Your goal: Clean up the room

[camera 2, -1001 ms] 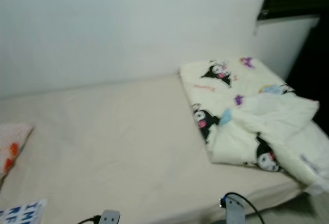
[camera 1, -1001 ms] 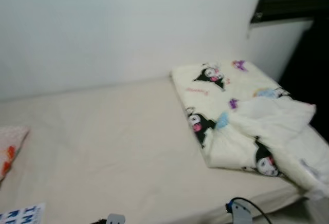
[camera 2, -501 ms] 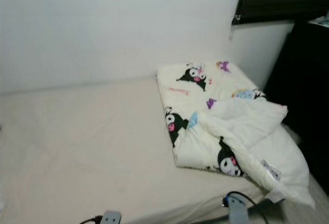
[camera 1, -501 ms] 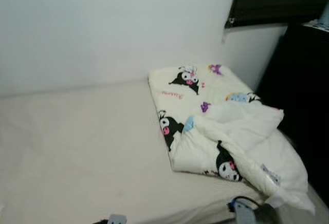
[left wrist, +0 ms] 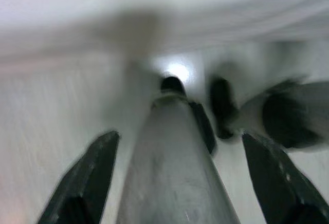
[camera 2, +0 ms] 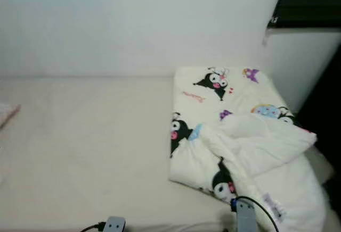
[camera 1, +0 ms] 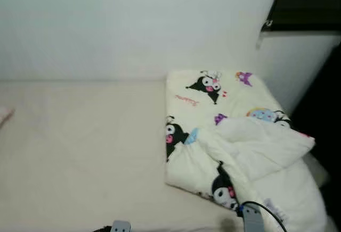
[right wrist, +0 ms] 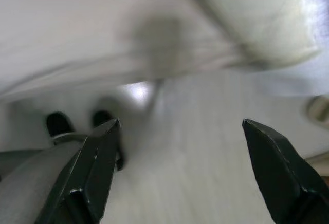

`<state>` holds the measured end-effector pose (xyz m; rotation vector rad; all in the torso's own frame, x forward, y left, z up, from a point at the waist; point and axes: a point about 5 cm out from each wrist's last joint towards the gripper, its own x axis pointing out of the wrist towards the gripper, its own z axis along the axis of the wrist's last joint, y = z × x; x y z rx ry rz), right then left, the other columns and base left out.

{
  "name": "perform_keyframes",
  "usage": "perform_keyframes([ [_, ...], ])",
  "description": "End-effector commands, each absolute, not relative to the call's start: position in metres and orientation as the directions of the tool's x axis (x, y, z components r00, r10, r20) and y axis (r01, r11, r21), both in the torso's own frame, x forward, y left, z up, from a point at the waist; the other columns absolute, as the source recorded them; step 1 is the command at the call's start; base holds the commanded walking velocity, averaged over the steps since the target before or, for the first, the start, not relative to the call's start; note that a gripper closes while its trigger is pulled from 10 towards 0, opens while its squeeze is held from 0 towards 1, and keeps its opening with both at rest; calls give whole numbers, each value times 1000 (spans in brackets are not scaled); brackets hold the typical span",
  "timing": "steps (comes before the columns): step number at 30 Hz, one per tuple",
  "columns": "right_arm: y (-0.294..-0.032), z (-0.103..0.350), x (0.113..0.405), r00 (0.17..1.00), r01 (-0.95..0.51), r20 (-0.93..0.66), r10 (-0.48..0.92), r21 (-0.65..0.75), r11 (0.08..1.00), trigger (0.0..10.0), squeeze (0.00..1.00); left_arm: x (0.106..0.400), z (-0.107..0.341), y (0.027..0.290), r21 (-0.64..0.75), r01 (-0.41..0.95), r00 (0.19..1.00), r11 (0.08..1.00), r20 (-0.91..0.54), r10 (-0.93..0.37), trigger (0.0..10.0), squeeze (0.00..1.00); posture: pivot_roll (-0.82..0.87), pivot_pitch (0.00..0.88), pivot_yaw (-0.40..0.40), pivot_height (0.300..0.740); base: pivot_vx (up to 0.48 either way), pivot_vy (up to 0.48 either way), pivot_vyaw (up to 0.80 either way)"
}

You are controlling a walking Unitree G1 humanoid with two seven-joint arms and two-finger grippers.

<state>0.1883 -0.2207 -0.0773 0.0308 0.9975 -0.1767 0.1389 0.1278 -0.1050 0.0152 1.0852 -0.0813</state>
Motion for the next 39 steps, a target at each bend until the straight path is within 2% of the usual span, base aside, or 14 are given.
perform_keyframes([
  [1, -222, -81, 180, 510, 175, -849, -140, -57, 983, 10000, 0, 116, -112, 116, -67, 76, 378, 995, -921, -91, 10000, 0, -137, 59, -46, 740, 0, -469, 0],
  [24, -220, -80, 183, 525, 164, -838, -148, -71, 984, 10000, 0, 119, -111, 119, -66, 70, 393, 995, -915, -89, 10000, 0, -129, 60, -28, 740, 0, -439, 0],
  [34, -220, -80, 184, 532, 176, -833, -155, -71, 982, 10000, 0, 120, -111, 120, -54, 47, 415, 997, -907, -69, 10000, 0, -135, 61, -20, 740, 0, -27, 0],
  [39, -221, -80, 183, 533, 169, -832, -156, -76, 983, 10000, 0, 127, -107, 123, -23, -46, 509, 999, -861, 3, 10000, 0, -130, 63, -23, 740, 0, 0, 0],
])
